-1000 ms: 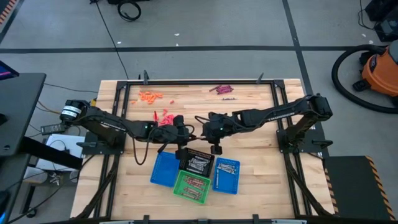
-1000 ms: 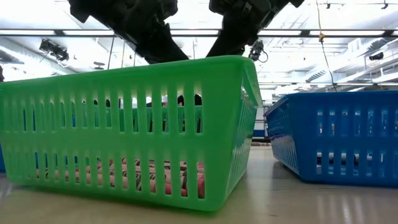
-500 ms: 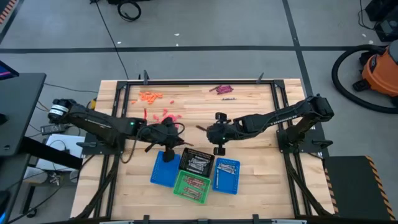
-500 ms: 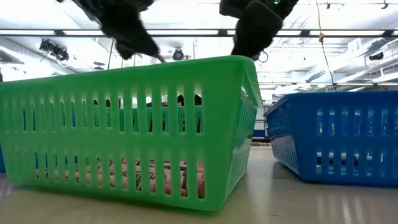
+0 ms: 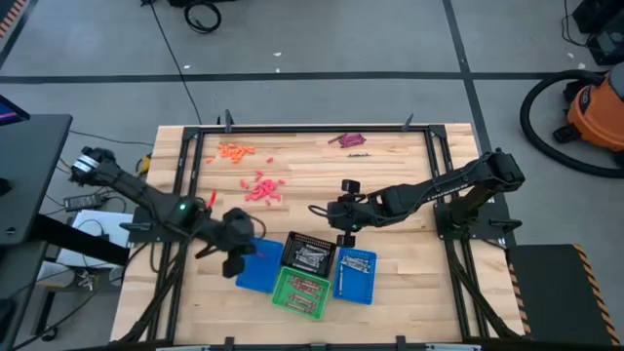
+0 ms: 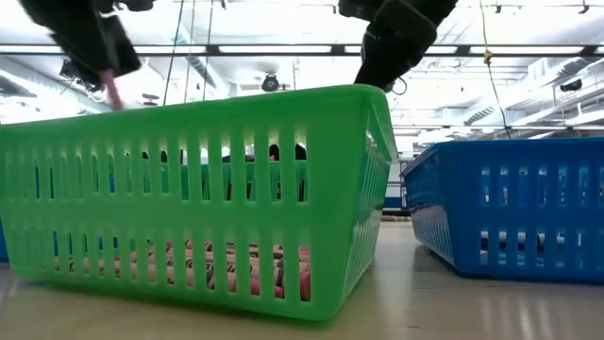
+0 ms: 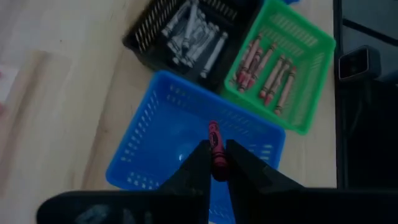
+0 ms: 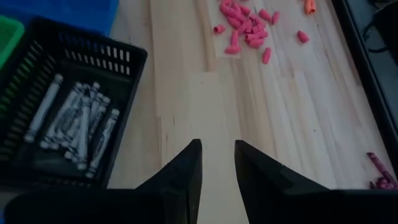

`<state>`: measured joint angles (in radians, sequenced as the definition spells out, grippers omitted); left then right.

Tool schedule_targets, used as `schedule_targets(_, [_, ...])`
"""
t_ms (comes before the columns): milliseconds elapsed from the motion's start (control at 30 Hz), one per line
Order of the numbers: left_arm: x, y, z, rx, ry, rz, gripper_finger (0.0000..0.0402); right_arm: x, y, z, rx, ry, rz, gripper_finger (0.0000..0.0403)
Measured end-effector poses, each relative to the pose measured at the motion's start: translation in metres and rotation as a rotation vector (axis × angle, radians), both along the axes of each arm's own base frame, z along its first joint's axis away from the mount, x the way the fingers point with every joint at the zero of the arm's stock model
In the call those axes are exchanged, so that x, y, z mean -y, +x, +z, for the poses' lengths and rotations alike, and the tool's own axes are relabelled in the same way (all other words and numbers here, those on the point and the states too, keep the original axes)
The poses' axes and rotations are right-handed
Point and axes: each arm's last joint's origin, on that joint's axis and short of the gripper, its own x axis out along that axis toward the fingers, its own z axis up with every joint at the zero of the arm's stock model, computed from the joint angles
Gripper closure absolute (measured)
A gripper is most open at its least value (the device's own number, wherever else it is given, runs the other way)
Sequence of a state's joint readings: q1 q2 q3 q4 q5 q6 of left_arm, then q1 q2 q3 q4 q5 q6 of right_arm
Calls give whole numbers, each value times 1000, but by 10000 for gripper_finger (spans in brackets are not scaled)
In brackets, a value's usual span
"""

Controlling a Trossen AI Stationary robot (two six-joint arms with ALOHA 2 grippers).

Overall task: Sort crayons
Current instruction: Put the dark red crayon into the left blue bin

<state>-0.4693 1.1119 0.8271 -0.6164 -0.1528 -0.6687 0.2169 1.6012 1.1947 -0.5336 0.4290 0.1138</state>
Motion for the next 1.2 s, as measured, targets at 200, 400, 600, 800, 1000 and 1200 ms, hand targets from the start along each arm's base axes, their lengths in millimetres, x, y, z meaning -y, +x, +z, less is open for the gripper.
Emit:
schedule_targets(200, [17, -15, -1, 52, 135, 81, 365, -1, 5, 1, 70, 11, 8, 302])
schedule_targets(400, [27, -23, -17, 89, 135, 155, 365, -1, 5, -11, 109, -10, 43, 302])
schedule_targets(600, [25, -28, -54, 123, 83, 218, 365, -1, 6, -13, 116, -25, 63, 302])
schedule_targets(800, [20, -32, -80, 192, 7, 281, 365, 2, 6, -13, 111, -43, 73, 302])
schedule_targets(1000, [17, -33, -88, 234, -3, 331, 365, 9, 9, -12, 122, -22, 71, 302])
schedule_targets(1200, [18, -31, -90, 251, -13, 345, 365, 13, 10, -12, 126, -1, 75, 302])
